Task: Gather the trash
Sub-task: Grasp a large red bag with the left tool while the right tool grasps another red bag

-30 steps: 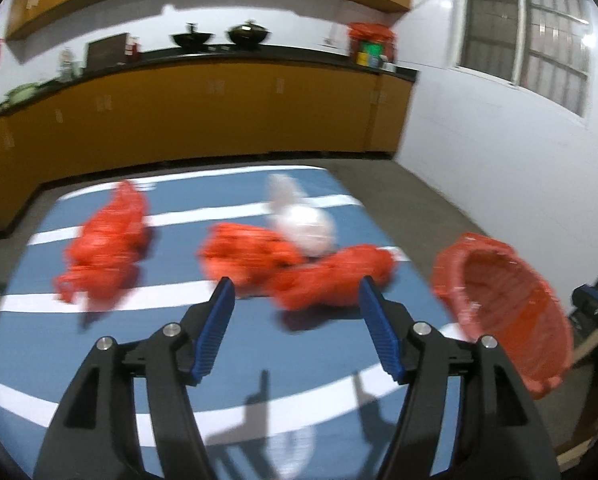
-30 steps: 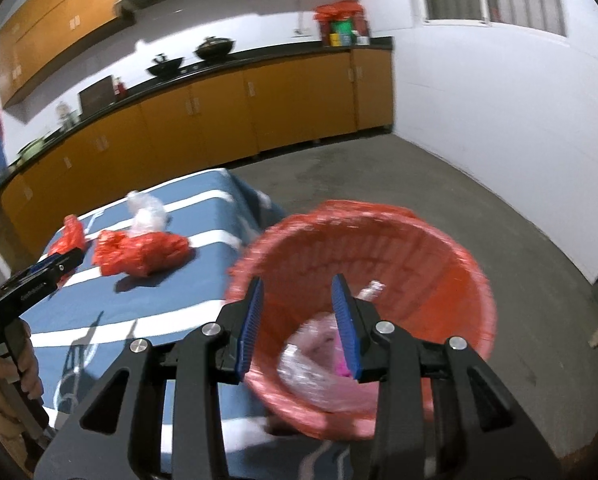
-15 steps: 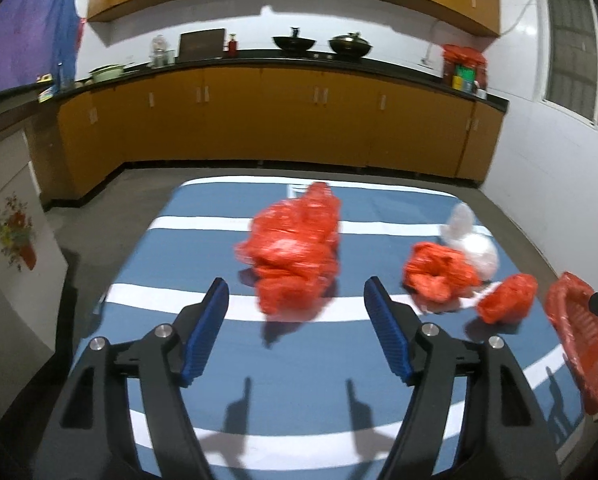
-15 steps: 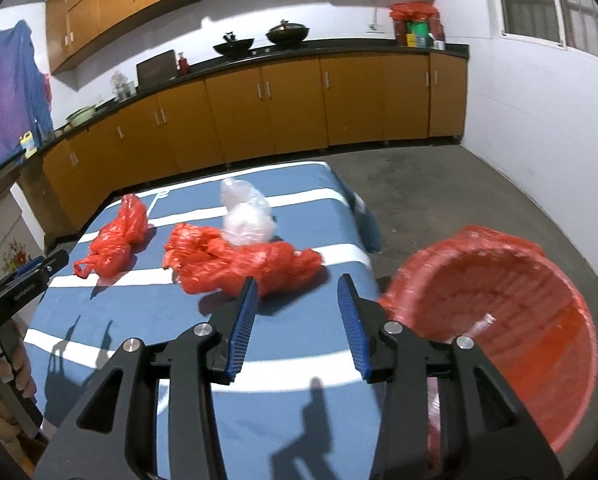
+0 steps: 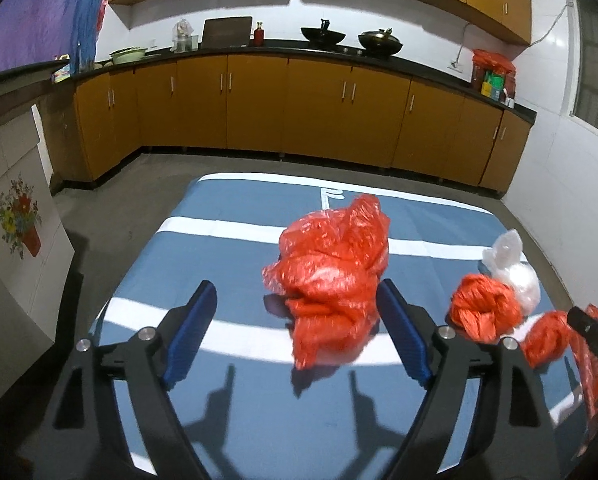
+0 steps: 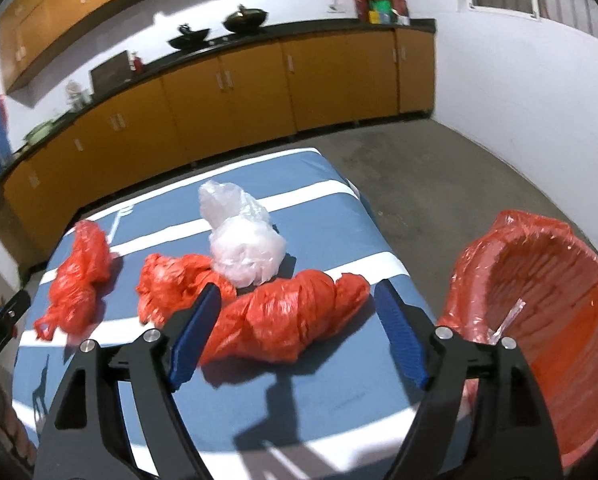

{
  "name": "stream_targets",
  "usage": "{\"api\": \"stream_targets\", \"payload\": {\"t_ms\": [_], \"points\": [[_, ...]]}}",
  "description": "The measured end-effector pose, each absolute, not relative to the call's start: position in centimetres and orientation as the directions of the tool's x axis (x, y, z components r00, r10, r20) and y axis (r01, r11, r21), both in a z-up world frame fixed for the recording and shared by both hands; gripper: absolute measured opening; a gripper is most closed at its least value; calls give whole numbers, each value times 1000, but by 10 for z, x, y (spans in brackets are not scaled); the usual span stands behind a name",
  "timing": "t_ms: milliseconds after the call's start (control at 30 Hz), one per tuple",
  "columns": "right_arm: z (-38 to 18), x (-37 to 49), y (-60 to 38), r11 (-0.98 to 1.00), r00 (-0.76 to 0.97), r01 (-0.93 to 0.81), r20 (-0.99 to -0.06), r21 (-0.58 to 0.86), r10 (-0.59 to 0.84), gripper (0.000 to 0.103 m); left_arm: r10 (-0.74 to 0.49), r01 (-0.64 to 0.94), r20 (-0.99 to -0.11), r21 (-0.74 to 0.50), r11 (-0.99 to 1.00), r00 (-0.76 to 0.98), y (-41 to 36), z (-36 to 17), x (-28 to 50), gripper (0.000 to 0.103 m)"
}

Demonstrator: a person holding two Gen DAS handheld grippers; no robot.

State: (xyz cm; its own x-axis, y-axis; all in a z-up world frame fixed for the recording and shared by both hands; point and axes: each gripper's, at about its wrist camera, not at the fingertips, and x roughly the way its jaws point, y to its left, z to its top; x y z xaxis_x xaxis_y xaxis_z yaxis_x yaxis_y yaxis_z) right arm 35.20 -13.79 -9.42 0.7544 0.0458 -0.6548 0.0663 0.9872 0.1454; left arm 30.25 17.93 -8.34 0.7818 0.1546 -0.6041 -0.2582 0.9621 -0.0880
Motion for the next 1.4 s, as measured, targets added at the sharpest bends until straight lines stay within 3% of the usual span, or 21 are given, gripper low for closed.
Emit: {"api": "stream_targets", "payload": {"t_ms": [300,367,433,467,667,900,967,1067,1167,1400], "points": [[-123,366,-127,988,672,65,-738,139,59,79,155,-252,-668,-51,966,728,172,-104,348,83],[-127,364,-125,989,658,44,-749,142,79,71,164,-251,-689,-27,968,706,170,-110,356,83],[-133,363,-125,986,636,26,-764,162,109,56,153,-245,-704,-30,969,693,170,-116,360,82],[-134,361,-125,986,639,25,-761,166,112,55,142,-240,-712,-39,970,688,171,-118,362,81],[-130,352,-129,986,647,1,-752,166,126,47,64,-211,-733,-111,971,677,174,-127,366,61],[-127,337,-132,988,649,-27,-749,155,135,44,20,-220,-760,-163,962,650,176,-137,371,60],[-125,335,-134,988,651,-31,-747,150,134,43,10,-214,-757,-173,961,654,178,-138,371,40],[-121,330,-137,988,658,-35,-741,148,134,43,15,-202,-746,-161,966,666,177,-136,368,28],[-116,324,-141,988,664,-39,-735,151,139,43,32,-194,-729,-140,971,684,175,-131,361,23],[-106,314,-144,986,677,-57,-720,155,152,43,56,-165,-678,-96,982,732,170,-112,336,20]]}}
